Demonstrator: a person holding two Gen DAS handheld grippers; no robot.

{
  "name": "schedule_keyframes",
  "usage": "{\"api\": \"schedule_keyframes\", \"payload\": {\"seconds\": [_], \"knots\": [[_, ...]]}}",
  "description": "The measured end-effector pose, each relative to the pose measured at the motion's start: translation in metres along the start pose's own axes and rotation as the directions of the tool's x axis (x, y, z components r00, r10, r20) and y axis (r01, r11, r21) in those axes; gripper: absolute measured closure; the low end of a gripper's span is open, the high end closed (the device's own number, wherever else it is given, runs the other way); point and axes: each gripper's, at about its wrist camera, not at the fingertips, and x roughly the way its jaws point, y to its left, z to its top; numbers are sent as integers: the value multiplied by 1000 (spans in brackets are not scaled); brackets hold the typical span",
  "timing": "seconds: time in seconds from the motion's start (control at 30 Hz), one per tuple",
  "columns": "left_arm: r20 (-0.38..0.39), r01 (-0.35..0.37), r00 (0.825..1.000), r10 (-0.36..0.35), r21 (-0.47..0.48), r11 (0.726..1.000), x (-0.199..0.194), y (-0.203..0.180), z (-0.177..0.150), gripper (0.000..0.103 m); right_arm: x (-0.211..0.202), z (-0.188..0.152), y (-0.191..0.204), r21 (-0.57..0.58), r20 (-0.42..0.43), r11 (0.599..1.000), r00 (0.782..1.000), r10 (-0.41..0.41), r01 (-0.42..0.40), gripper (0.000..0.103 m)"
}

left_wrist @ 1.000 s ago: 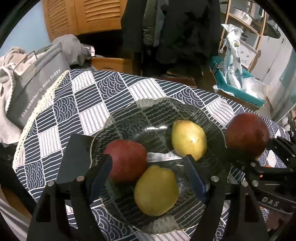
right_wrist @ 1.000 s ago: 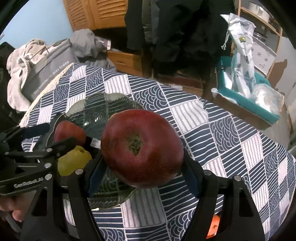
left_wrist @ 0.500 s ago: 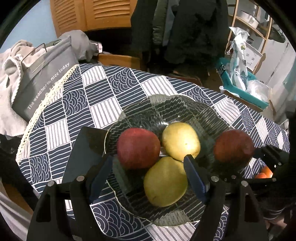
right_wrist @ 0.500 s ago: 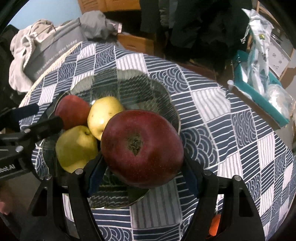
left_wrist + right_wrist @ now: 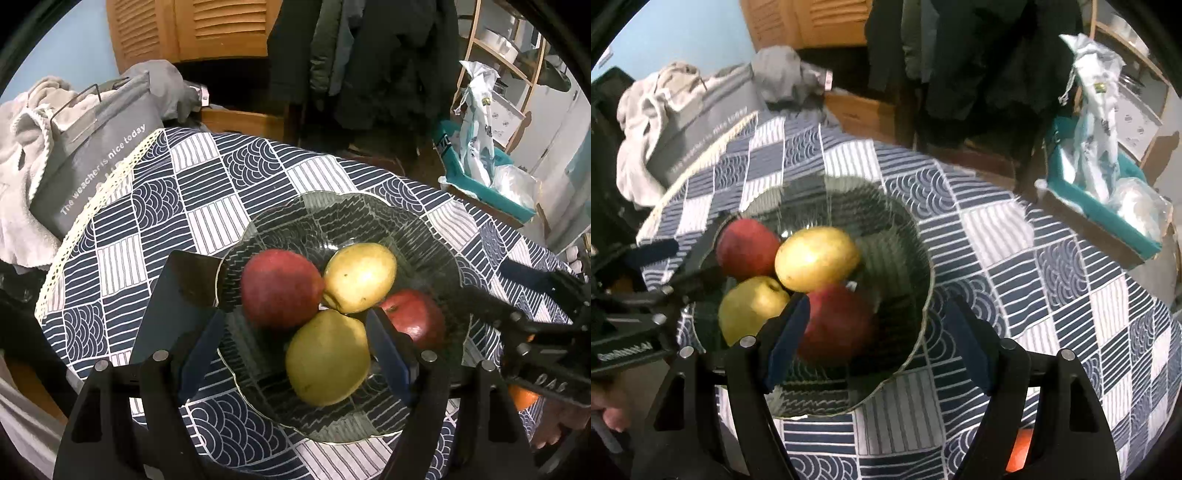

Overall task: Organize fruits
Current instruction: 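Open the left tool to drop the mango into the bowl while the right tool releases the apple, then withdraw both tools from the bowl toward the cluster of oranges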

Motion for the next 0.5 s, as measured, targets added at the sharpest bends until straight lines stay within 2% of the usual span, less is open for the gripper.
{"api": "schedule_keyframes", "payload": {"seconds": [0.23, 0.5], "knots": [[37, 37, 999, -38, 17, 999, -20, -12, 4, 23, -36, 5, -6, 3, 81, 998, 995, -60, 60, 26], [80, 86, 993, -91, 61, 994, -47, -35, 9, 23, -84, 4, -13, 11, 175, 993, 978, -115, 115, 26]]}}
